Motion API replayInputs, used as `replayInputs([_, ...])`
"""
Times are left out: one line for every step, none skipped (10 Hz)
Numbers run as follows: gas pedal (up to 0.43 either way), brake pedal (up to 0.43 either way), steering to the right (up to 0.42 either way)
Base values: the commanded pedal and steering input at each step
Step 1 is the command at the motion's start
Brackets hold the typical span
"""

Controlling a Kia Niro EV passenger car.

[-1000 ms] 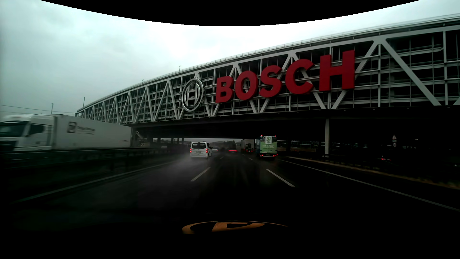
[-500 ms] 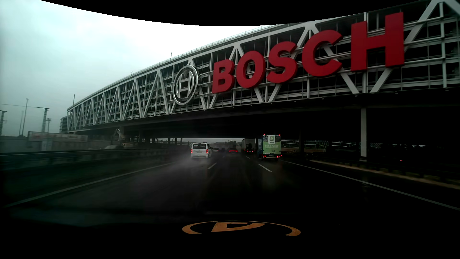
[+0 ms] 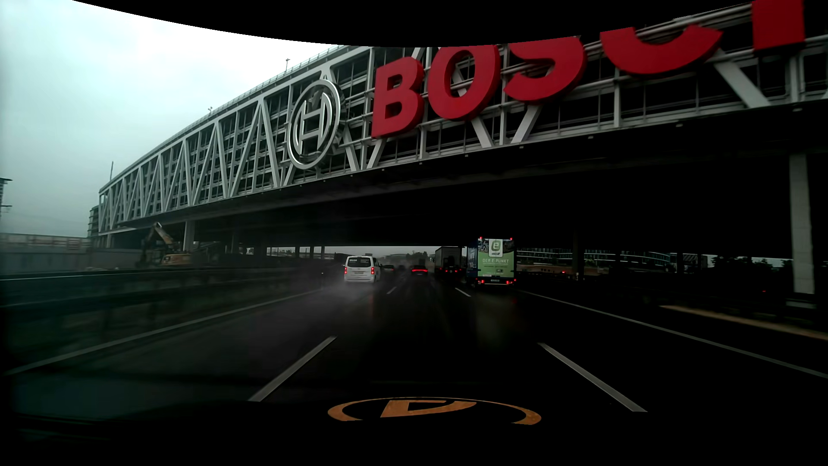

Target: Follow the waypoints while adhering to traffic rules and regulations

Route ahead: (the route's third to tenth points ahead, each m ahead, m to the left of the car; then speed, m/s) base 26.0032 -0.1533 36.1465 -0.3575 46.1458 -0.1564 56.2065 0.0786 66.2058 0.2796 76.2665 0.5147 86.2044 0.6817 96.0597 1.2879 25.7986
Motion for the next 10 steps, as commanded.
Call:
replayInputs([0.138,0.0,-0.002])
replayInputs([0.13,0.0,-0.002])
replayInputs([0.118,0.0,-0.002])
replayInputs([0.118,0.0,-0.002])
replayInputs([0.11,0.0,-0.002])
replayInputs([0.087,0.0,-0.003])
replayInputs([0.059,0.0,-0.003])
replayInputs([0.059,0.0,-0.002])
replayInputs([0.059,0.0,-0.002])
replayInputs([0.059,0.0,-0.002])
